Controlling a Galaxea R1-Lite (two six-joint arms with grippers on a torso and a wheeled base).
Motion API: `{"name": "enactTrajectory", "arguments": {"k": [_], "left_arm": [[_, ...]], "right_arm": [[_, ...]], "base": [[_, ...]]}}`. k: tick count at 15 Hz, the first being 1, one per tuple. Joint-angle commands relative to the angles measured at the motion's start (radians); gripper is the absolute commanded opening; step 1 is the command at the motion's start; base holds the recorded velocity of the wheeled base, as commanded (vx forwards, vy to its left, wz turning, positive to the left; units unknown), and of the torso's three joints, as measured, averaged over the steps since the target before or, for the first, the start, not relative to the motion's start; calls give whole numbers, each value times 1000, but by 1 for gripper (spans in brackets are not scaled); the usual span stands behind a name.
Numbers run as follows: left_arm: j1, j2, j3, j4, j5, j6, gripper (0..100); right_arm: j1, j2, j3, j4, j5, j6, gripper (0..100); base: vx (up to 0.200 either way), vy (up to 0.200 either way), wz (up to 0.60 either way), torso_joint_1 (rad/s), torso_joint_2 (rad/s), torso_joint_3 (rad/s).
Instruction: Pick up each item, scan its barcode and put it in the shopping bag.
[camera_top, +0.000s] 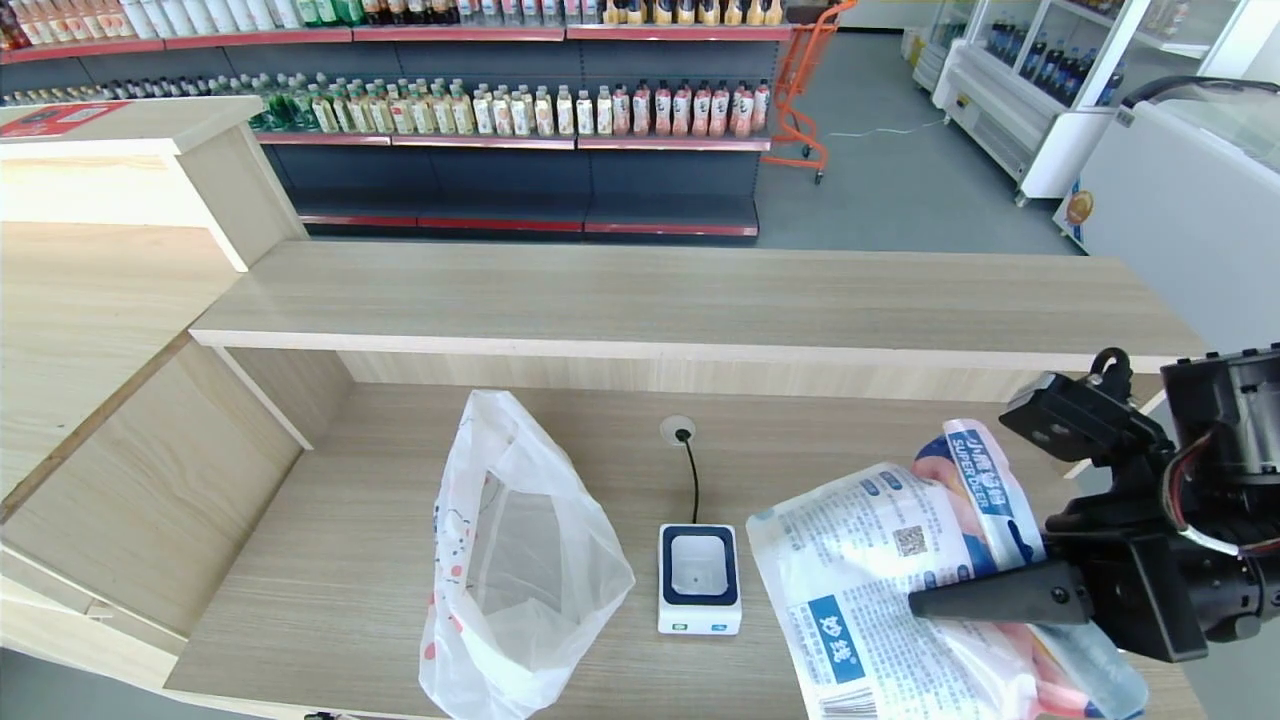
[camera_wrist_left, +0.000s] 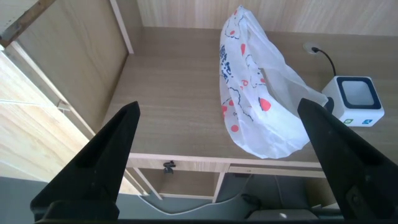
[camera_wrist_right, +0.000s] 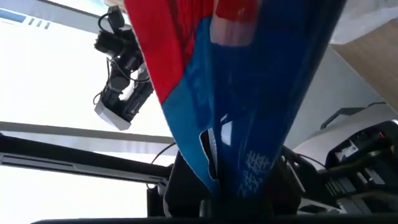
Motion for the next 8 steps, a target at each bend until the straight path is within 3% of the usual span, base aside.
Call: {"name": "enactTrajectory", "arguments": {"k": [1,8], "left_arm": [[0,0,0,1,0,0,100],[0,0,0,1,0,0,100]], "right_arm": [[45,-6,-8,-2,-4,7,0],[76,1,3,1,-63,7,0]], "base": [[0,0,0,0,0,0],[0,0,0,0,0,0]]}}
